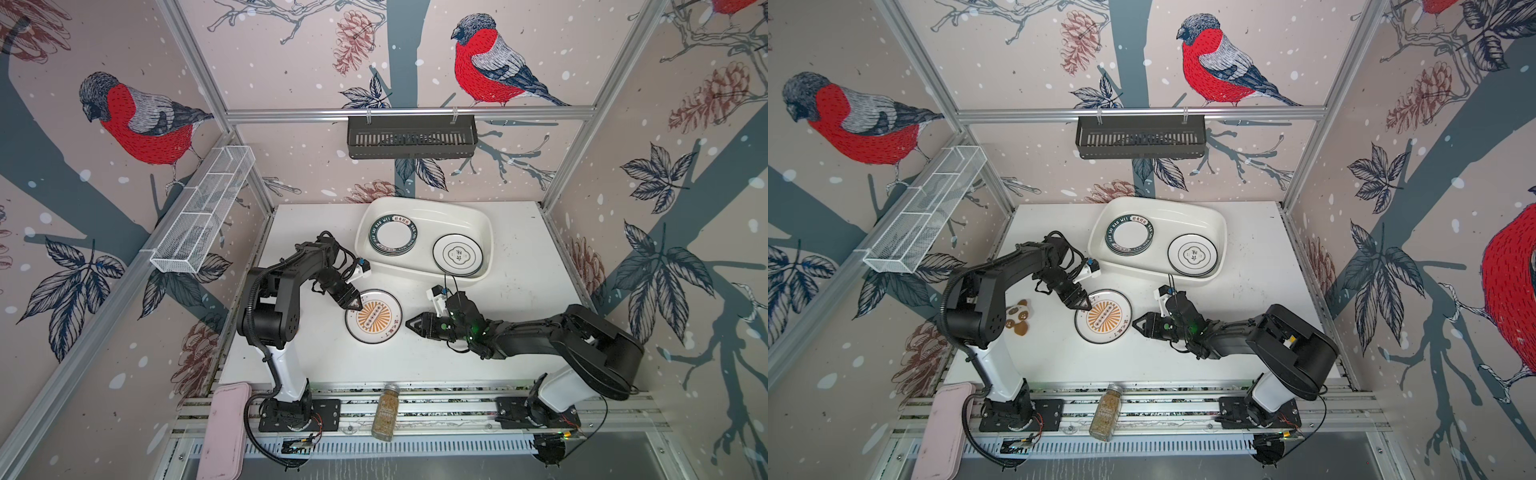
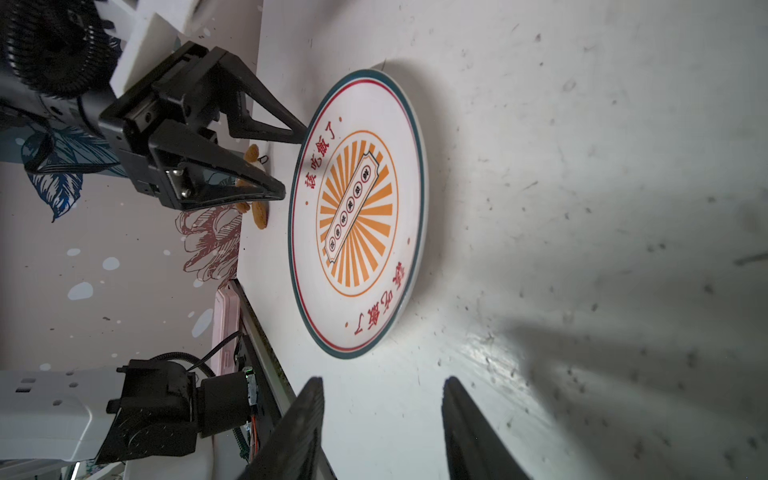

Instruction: Place the plates into the plastic bin on the countertop

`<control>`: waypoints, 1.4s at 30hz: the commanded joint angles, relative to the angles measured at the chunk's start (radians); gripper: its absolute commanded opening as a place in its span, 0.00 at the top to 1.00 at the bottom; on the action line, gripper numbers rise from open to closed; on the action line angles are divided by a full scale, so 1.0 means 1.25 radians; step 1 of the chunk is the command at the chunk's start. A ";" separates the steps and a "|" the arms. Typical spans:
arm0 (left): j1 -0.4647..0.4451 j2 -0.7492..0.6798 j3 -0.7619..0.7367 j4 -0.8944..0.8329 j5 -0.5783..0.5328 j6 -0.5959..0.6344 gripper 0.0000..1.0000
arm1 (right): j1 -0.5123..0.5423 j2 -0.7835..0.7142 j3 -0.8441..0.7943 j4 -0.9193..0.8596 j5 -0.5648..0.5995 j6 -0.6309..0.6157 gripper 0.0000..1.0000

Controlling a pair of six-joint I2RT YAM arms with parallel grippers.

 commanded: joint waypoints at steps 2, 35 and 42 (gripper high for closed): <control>-0.001 -0.016 -0.009 -0.005 0.030 0.012 0.32 | 0.011 0.050 0.021 0.082 -0.003 0.030 0.54; -0.001 -0.031 -0.048 -0.020 0.086 0.045 0.32 | 0.017 0.222 0.041 0.234 0.012 0.119 0.75; -0.003 -0.039 -0.058 -0.024 0.092 0.052 0.32 | 0.012 0.237 0.028 0.280 0.002 0.136 0.83</control>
